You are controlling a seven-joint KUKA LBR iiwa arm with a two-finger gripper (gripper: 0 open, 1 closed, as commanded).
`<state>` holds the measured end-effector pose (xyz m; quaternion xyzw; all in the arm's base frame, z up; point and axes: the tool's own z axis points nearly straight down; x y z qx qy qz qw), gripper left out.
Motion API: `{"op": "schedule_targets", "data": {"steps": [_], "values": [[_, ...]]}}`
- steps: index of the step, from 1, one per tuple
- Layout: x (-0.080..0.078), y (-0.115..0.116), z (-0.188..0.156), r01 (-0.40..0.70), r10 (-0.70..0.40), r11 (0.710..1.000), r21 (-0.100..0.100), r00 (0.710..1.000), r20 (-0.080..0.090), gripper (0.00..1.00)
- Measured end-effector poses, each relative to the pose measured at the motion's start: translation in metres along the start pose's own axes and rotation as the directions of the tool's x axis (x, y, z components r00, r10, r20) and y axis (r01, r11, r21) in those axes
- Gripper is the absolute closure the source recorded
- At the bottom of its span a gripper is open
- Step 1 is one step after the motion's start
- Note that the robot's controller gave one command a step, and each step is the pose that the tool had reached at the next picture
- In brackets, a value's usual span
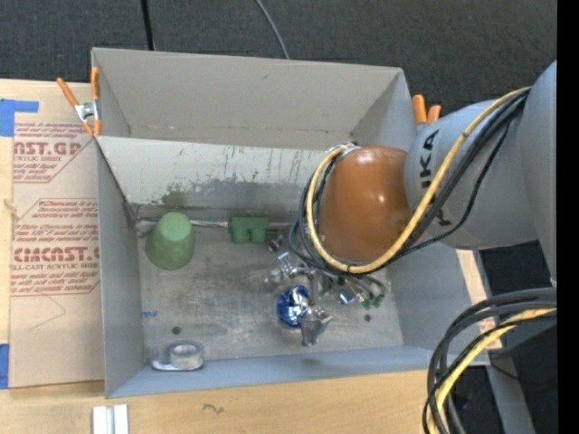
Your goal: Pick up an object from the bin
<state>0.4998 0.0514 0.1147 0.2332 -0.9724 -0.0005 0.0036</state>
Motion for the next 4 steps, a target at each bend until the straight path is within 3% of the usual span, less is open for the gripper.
{"op": "schedule_targets", "data": {"steps": [1,2,3,4], "values": [[0.007,-0.058,0.039,0.149,-0.149,0.989,0.004,0.989,0.008,0.00],[0.025,-0.034,0.042,0.467,-0.467,0.884,0.013,0.884,0.013,0.00],[0.026,-0.034,0.042,0.466,-0.466,0.885,0.011,0.885,0.009,1.00],[0.024,-0.074,-0.133,0.633,-0.633,0.774,0.015,0.774,0.008,1.00]]}}
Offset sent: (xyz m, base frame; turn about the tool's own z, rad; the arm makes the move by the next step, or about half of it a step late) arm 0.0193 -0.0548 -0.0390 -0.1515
